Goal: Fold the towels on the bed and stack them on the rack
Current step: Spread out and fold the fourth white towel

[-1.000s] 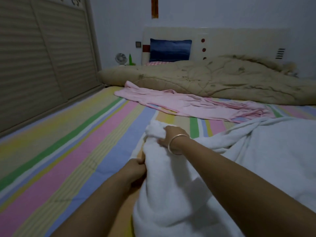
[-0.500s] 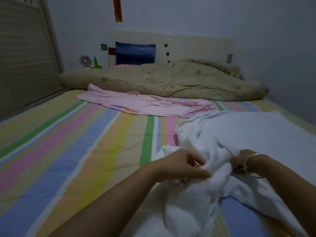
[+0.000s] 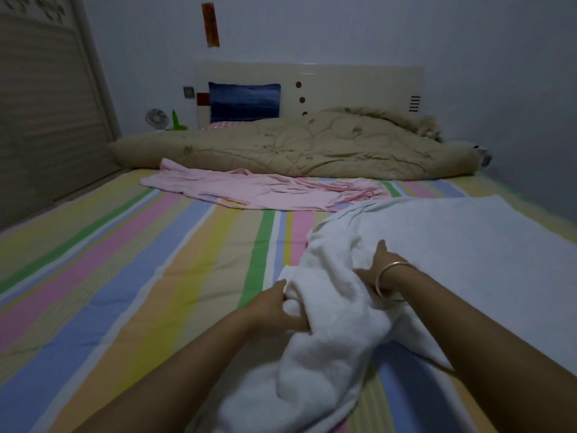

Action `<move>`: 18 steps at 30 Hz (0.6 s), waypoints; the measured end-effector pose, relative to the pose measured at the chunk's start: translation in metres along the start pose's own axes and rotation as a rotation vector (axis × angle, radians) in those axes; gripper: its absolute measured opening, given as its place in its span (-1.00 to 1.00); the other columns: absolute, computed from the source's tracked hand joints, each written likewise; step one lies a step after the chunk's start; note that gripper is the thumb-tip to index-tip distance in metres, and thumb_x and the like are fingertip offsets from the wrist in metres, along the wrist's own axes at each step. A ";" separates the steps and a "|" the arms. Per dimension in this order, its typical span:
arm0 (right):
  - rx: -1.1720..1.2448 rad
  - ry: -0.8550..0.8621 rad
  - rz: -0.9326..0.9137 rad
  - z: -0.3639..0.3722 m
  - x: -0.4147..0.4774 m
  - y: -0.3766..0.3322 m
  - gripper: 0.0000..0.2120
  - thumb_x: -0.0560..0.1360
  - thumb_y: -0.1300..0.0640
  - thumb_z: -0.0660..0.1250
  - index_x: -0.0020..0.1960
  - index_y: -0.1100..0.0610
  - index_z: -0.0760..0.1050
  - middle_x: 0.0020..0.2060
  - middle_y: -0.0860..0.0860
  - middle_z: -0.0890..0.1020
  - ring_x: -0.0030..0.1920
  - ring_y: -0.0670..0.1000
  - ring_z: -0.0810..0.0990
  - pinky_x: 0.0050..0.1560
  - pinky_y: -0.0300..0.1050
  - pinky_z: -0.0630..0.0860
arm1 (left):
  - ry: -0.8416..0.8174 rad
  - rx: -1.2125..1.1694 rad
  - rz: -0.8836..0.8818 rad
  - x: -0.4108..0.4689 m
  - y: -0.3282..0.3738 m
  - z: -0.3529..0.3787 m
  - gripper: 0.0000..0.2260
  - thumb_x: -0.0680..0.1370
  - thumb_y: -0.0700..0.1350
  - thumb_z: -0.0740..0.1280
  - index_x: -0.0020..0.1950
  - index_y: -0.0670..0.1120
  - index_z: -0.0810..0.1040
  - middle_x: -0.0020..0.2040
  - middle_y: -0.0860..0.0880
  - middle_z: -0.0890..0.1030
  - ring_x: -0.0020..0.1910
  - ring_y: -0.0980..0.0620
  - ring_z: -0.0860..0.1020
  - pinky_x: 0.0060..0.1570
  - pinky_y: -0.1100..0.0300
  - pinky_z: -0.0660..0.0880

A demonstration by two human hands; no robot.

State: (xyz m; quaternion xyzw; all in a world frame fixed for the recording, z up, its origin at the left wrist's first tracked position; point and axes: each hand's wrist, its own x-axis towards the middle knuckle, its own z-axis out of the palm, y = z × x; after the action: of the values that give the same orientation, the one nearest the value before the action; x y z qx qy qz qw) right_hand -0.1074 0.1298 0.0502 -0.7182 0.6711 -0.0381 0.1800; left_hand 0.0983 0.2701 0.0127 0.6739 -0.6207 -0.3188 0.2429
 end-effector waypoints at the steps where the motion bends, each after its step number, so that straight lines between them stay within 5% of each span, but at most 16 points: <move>1: -0.049 -0.004 0.031 0.003 -0.002 0.004 0.04 0.44 -0.24 0.34 0.55 0.21 -0.24 0.45 0.23 0.27 0.39 0.22 0.34 0.35 0.03 0.30 | 0.034 0.043 -0.009 -0.001 -0.002 0.004 -0.25 0.16 0.31 0.47 0.25 0.03 0.44 0.18 0.07 0.56 0.14 0.08 0.53 -0.01 0.22 0.43; 5: -0.140 0.064 0.031 0.000 -0.002 0.026 -0.23 0.37 -0.25 0.37 0.42 0.11 0.22 0.31 0.15 0.46 0.25 0.20 0.47 0.24 0.03 0.43 | 0.186 0.057 -0.030 0.002 0.002 0.007 -0.62 0.22 0.22 0.47 -0.13 0.03 0.53 -0.14 0.05 0.60 -0.10 0.03 0.59 -0.19 0.17 0.43; 12: -0.174 0.285 0.140 -0.024 0.002 0.012 -0.54 0.50 -0.06 0.24 0.34 0.08 0.31 0.22 0.19 0.50 0.19 0.22 0.49 0.10 -0.01 0.44 | 0.342 -0.001 0.039 0.003 0.000 -0.019 -0.79 0.28 0.13 0.26 -0.28 0.02 0.38 -0.20 0.02 0.56 -0.14 -0.02 0.55 -0.27 0.18 0.35; 18: -0.081 0.376 -0.076 -0.025 0.046 -0.176 -0.57 0.52 0.00 0.27 0.35 0.08 0.34 0.26 0.22 0.48 0.26 0.22 0.47 0.16 0.03 0.43 | 0.560 -0.071 -0.085 -0.013 -0.071 -0.113 -0.65 0.43 0.09 0.42 -0.39 -0.03 0.34 -0.44 0.04 0.41 -0.39 0.06 0.40 -0.42 0.16 0.23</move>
State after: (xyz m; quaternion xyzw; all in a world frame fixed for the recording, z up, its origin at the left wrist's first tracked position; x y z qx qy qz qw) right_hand 0.0571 0.0856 0.1192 -0.7297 0.6665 -0.1515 0.0209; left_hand 0.2292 0.2836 0.0402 0.7522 -0.4889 -0.1516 0.4150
